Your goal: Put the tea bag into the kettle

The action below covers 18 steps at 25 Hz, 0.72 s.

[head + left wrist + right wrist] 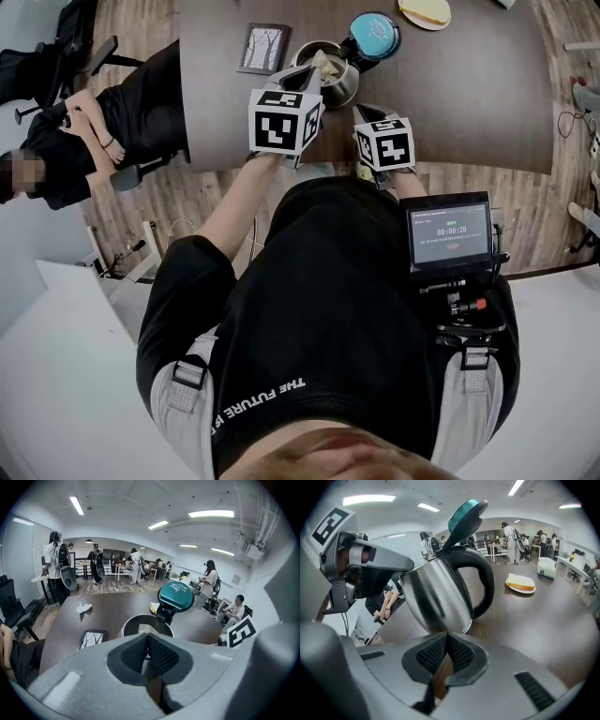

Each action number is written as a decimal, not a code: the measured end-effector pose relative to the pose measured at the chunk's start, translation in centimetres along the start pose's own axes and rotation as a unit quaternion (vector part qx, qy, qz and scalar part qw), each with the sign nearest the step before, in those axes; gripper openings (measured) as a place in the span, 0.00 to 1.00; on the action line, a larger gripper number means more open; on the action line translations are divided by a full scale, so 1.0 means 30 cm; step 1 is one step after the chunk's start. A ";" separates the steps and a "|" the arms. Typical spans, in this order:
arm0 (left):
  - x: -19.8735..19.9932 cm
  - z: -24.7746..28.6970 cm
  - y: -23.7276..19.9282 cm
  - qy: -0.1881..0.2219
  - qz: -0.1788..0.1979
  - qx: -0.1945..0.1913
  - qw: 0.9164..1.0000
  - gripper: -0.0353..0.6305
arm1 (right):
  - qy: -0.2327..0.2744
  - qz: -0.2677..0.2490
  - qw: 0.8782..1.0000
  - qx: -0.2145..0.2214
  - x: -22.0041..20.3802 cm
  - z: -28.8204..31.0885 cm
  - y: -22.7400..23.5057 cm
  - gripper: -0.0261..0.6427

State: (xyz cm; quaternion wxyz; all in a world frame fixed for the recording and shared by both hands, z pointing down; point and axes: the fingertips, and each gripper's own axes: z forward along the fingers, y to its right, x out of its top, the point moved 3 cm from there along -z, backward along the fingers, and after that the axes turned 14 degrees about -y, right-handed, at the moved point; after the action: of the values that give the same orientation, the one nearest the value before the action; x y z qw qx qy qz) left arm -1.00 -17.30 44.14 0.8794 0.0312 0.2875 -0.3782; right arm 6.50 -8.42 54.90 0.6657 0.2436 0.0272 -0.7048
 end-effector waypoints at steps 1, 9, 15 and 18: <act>-0.001 0.000 0.001 0.000 0.001 0.001 1.000 0.06 | -0.001 0.000 1.000 0.000 -0.001 0.001 -0.001 0.05; -0.006 0.015 0.025 0.002 0.019 0.005 1.000 0.06 | 0.002 -0.001 1.000 0.003 0.006 0.001 -0.008 0.05; -0.003 0.015 0.027 0.003 0.021 0.002 1.000 0.06 | 0.001 0.000 1.000 0.003 0.007 -0.001 -0.008 0.05; 0.000 0.018 0.029 0.004 0.025 0.001 1.000 0.06 | 0.001 0.000 1.000 0.002 0.008 0.000 -0.006 0.05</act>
State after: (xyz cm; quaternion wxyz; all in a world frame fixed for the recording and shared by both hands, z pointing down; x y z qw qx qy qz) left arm -0.14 -16.82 44.44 0.8876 0.0409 0.2892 -0.3562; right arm 6.32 -8.61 54.77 0.6650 0.2460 0.0264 -0.7047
